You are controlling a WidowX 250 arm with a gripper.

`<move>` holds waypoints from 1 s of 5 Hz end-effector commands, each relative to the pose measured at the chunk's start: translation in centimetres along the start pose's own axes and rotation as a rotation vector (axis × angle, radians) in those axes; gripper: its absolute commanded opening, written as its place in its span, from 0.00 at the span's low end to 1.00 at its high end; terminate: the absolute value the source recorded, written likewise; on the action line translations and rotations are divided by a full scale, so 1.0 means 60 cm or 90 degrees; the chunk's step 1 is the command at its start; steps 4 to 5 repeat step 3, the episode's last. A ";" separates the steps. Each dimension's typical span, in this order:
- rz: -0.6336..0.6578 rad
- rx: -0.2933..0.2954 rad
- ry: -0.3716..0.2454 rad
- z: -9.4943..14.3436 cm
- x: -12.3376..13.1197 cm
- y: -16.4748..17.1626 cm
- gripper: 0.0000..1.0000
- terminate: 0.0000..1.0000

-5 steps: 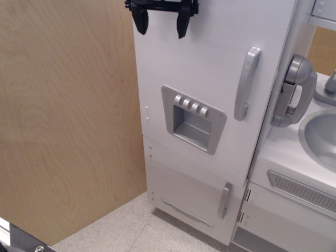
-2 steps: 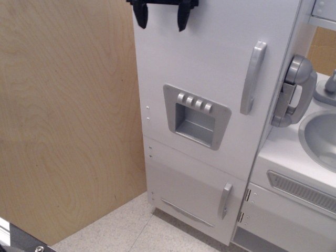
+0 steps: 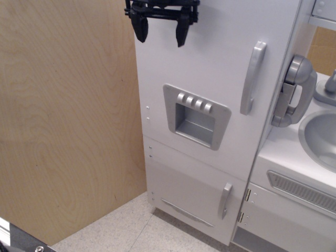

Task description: Close fridge

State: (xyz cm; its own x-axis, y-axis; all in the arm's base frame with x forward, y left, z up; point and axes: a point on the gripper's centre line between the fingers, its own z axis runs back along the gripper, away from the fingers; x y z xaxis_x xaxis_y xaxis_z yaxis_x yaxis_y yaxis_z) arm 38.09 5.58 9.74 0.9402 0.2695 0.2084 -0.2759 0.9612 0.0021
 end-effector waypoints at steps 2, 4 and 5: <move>-0.071 0.000 -0.021 0.063 -0.068 0.026 1.00 0.00; -0.071 0.000 -0.021 0.063 -0.068 0.026 1.00 1.00; -0.071 0.000 -0.021 0.063 -0.068 0.026 1.00 1.00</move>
